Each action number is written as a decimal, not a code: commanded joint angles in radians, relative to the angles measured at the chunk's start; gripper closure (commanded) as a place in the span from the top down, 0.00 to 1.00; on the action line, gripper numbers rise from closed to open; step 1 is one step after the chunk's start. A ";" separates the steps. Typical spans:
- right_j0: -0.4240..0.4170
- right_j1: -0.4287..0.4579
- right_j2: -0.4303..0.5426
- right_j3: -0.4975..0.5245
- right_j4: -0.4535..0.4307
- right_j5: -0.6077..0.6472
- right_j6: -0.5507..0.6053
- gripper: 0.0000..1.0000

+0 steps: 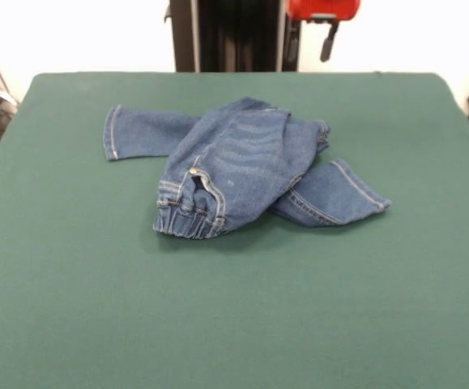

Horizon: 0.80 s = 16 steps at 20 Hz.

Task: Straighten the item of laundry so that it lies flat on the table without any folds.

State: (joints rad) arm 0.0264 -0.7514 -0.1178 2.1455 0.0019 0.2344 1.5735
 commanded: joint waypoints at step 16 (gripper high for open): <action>-0.117 -0.005 0.056 -0.020 0.043 -0.082 0.198 1.00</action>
State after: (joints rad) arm -0.0929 -0.7904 -0.1195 2.1742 0.0021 0.1526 1.5737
